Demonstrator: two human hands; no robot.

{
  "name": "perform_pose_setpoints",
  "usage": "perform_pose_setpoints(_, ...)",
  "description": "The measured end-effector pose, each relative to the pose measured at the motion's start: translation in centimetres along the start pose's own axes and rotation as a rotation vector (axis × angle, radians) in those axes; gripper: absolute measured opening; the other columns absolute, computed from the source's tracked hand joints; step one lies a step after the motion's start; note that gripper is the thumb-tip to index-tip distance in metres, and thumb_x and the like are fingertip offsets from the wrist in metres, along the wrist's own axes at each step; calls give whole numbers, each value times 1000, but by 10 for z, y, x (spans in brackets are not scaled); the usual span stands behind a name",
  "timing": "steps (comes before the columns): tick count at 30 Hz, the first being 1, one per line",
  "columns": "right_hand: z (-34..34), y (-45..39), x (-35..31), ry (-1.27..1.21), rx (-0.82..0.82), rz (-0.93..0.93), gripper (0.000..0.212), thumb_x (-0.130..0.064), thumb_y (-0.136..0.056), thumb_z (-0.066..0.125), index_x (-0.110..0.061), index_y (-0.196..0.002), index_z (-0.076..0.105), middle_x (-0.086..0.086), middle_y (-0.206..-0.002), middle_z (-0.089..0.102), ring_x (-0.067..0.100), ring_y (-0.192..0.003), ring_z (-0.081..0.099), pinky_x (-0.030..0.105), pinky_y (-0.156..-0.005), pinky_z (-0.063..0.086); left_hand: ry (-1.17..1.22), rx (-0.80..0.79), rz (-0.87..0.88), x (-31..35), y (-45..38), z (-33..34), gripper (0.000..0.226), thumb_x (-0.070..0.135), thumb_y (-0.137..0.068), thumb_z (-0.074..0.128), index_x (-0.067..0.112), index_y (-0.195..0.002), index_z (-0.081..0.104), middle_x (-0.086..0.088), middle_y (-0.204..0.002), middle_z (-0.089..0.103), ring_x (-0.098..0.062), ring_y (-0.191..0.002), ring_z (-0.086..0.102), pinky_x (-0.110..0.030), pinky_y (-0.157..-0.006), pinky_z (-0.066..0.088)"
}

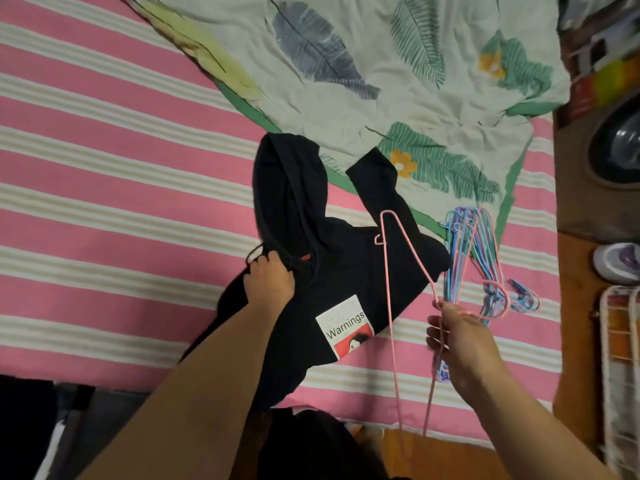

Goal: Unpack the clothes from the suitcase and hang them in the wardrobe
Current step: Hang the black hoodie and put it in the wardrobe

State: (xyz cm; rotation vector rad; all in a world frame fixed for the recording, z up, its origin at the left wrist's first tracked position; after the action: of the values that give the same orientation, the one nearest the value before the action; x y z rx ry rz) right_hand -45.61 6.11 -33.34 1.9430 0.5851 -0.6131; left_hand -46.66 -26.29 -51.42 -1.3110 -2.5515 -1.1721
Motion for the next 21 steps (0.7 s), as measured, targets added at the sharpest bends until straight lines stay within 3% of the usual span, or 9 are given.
perform_pose_setpoints(4, -8, -2, 6, -10, -12, 12, 23, -23, -104, 47, -10, -108, 65, 8, -91, 58, 20, -80, 54, 38, -81, 50, -582, -31, 124, 4, 7, 12, 32, 31, -91, 56, 20, -120, 64, -10, -132, 55, -35, -130, 40, -53, -115, 23)
perform_pose_setpoints(6, -14, -2, 11, -5, -27, 27, 25, -25, -106, 45, -11, -111, 65, 9, -94, 58, 22, -84, 55, 40, -86, 51, -599, -46, 162, 22, 31, 15, 30, 29, -92, 52, 17, -117, 64, -10, -123, 64, -33, -120, 53, -49, -109, 33)
perform_pose_setpoints(7, -16, -2, 14, -1, -31, 40, 26, -27, -106, 45, -11, -112, 65, 10, -96, 59, 23, -87, 55, 42, -88, 51, -467, -138, 132, 28, 48, 25, 30, 28, -95, 49, 13, -117, 62, -12, -120, 66, -34, -114, 60, -45, -103, 43)
perform_pose_setpoints(9, -21, -2, 19, 5, -38, 69, 27, -28, -106, 46, -12, -114, 65, 11, -99, 60, 24, -90, 57, 42, -87, 53, -136, -551, -32, 31, 98, 60, 30, 25, -99, 47, 4, -116, 59, -20, -112, 69, -36, -95, 72, -43, -88, 58)
perform_pose_setpoints(11, -25, -6, 22, 18, -45, 93, 27, -28, -105, 47, -12, -116, 65, 11, -99, 60, 24, -88, 57, 39, -82, 52, -103, -917, -164, 24, 151, 72, 31, 14, -98, 45, -5, -120, 55, -28, -98, 68, -38, -82, 74, -46, -79, 62)
perform_pose_setpoints(12, -27, -8, 23, 23, -44, 99, 26, -28, -105, 48, -11, -116, 64, 11, -98, 60, 24, -87, 57, 38, -79, 51, -180, -940, -154, 19, 155, 65, 28, 13, -98, 43, -6, -116, 56, -27, -90, 69, -38, -79, 74, -46, -78, 63)
perform_pose_setpoints(15, -28, -18, 21, 36, -40, 87, 27, -28, -104, 48, -10, -114, 65, 11, -98, 60, 24, -85, 57, 38, -78, 51, -117, -486, -89, 21, 93, 26, 30, 30, -98, 46, 3, -105, 59, -16, -87, 73, -32, -79, 75, -43, -81, 61)
perform_pose_setpoints(17, -26, -25, 20, 37, -33, 71, 27, -28, -105, 47, -10, -114, 65, 12, -99, 60, 24, -85, 57, 38, -78, 51, 194, -173, -235, 14, 39, -3, 54, 50, -92, 49, 5, -123, 50, -16, -112, 67, -36, -97, 69, -47, -89, 57)
perform_pose_setpoints(21, -19, -38, 19, 28, -39, 37, 27, -26, -106, 44, -11, -112, 66, 11, -96, 59, 23, -80, 56, 37, -76, 51, 588, -127, -613, -16, -36, 14, 106, 74, -76, 56, 7, -148, 18, -20, -137, 45, -45, -113, 55, -58, -90, 54)
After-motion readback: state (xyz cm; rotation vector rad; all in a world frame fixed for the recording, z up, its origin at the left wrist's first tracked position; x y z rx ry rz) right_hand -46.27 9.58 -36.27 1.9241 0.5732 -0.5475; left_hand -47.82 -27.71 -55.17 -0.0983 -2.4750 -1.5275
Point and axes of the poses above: each hand's wrist, its own y-axis away from the middle knuckle, its own z-axis out of the palm, x = y × z, the point moved 8 cm from there along -y, towards the middle knuckle
